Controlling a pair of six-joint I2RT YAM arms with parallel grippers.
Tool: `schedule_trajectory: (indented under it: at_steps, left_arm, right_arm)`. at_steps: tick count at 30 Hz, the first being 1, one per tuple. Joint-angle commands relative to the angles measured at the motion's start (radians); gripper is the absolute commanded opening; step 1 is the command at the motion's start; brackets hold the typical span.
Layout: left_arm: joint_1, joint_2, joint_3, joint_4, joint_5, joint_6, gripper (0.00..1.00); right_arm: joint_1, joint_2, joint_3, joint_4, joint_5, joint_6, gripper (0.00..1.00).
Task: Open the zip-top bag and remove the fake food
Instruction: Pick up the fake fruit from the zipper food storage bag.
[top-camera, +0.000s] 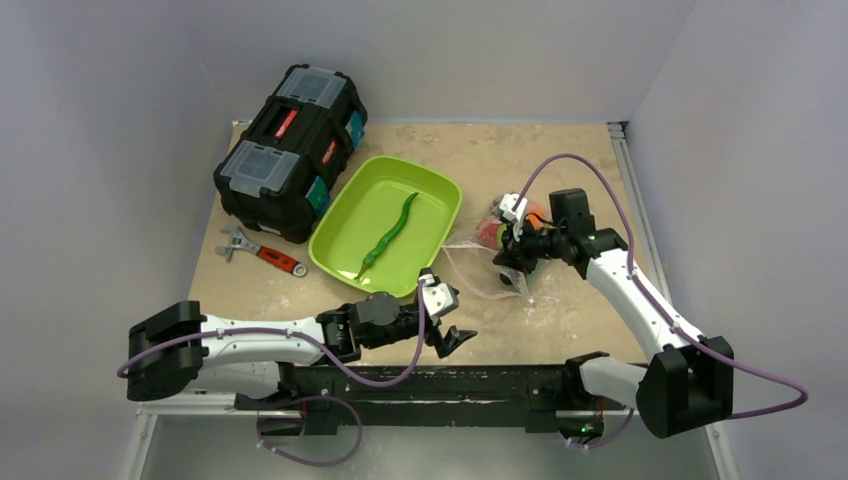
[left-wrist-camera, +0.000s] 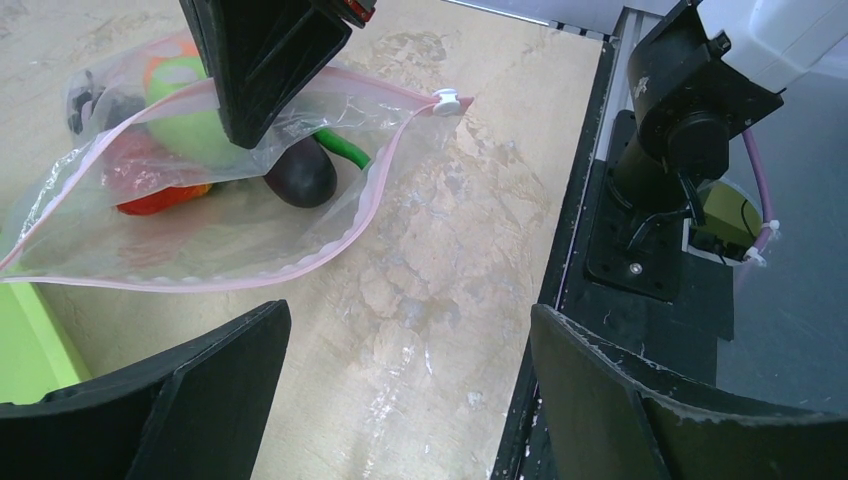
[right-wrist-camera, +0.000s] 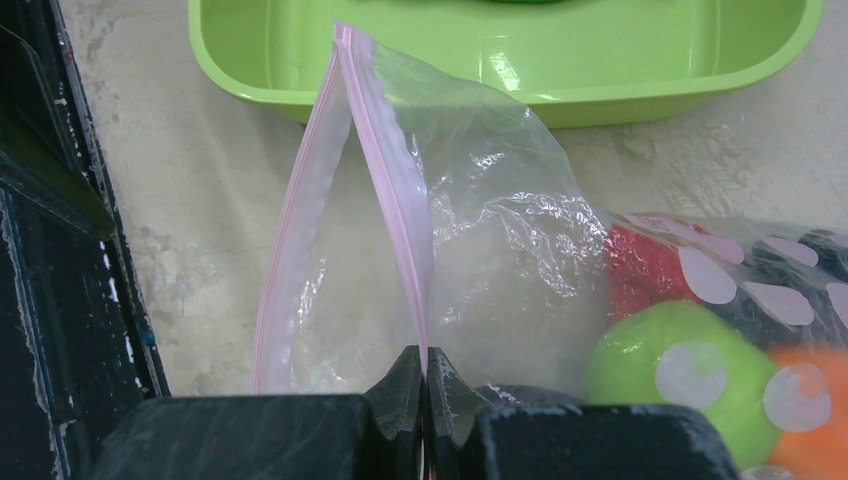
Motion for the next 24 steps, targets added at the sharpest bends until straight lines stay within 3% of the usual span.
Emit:
schedule_trajectory:
  at_steps: [1, 15, 24]
  left_arm:
    - [-0.008, -0.026, -0.009, 0.059, 0.015, 0.007, 0.89]
    - [0.001, -0.035, -0.013, 0.055, -0.044, -0.066, 0.89]
    - [0.047, 0.035, 0.069, 0.116, -0.067, -0.156, 0.74]
  right_arm:
    - [-0.007, 0.0, 0.031, 0.007, -0.023, -0.012, 0.0]
    - [-0.011, -0.006, 0.04, 0.007, -0.058, -0.004, 0.0]
    - [-0.011, -0.008, 0.042, -0.007, -0.056, -0.016, 0.0]
